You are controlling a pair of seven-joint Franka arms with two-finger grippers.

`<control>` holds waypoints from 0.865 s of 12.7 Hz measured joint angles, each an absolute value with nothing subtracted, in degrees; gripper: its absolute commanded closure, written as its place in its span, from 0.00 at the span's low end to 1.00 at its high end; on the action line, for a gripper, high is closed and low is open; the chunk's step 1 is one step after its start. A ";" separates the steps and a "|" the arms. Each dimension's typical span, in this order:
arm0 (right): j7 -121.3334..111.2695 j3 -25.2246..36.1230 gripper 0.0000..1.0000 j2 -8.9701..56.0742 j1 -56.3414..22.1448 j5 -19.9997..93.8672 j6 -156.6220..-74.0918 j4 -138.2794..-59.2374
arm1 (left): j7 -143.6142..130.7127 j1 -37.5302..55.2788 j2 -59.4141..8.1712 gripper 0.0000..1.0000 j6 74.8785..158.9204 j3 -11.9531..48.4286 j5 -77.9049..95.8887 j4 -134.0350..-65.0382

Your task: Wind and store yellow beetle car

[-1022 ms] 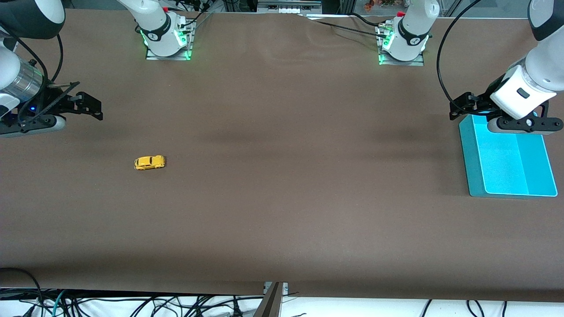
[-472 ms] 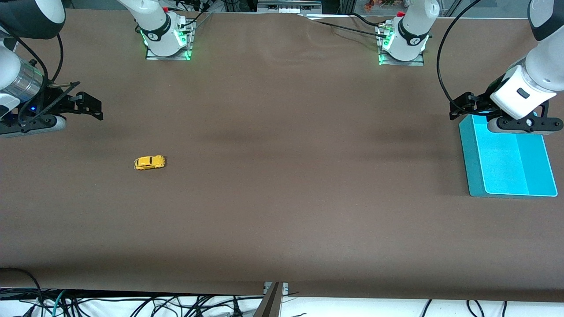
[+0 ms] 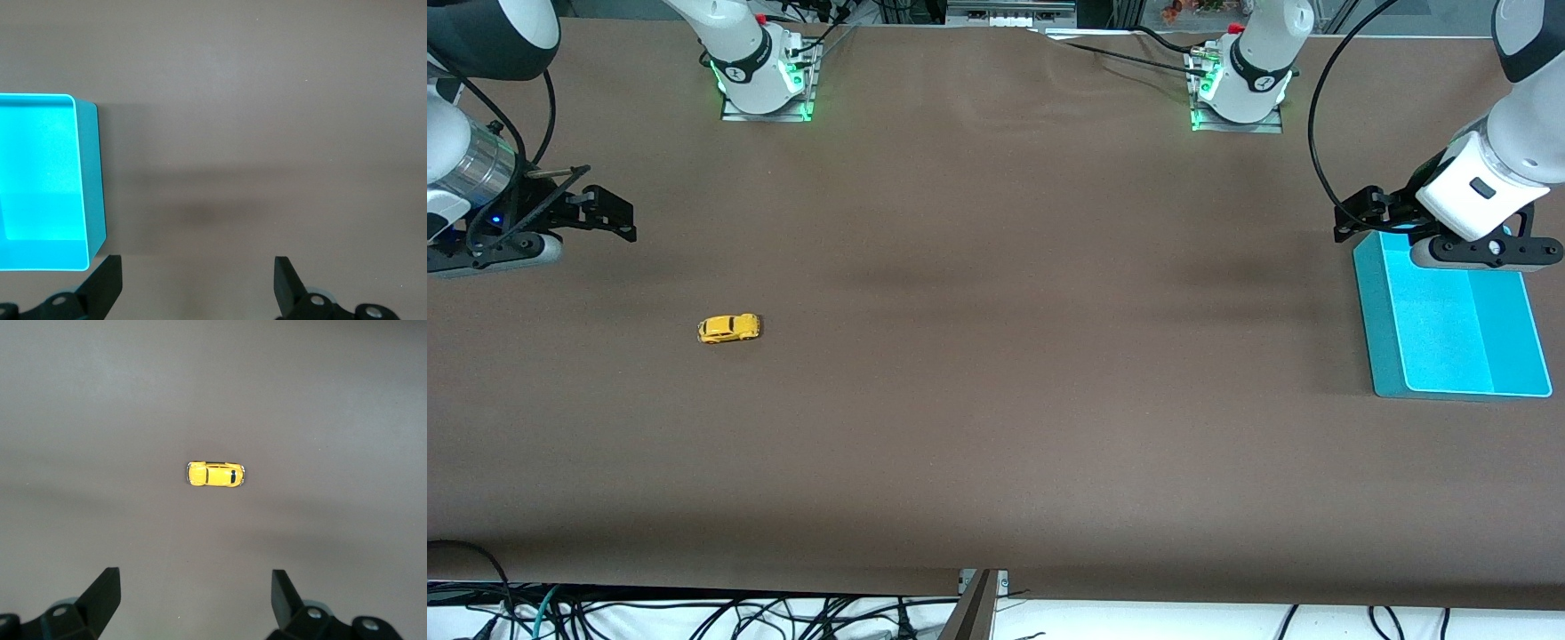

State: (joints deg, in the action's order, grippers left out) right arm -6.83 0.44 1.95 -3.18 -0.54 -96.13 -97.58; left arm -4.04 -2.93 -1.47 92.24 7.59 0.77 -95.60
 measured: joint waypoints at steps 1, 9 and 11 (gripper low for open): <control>-6.83 0.42 0.00 1.97 -3.18 -0.54 -96.10 -97.58 | -4.04 -2.93 -1.47 0.00 92.24 7.59 0.77 -95.60; -7.62 -0.17 0.00 2.13 -4.00 -0.47 -95.45 -97.62 | -4.04 -2.93 -1.47 0.00 92.24 7.59 0.77 -95.60; -9.34 -0.67 0.00 2.64 -4.59 -0.47 -95.21 -98.28 | -4.04 -2.93 -1.47 0.00 92.24 7.59 0.77 -95.60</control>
State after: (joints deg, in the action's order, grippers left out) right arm -9.34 -0.67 2.64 -4.59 -0.47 -95.21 -98.28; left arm -4.04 -2.93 -1.47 92.24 7.59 0.77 -95.60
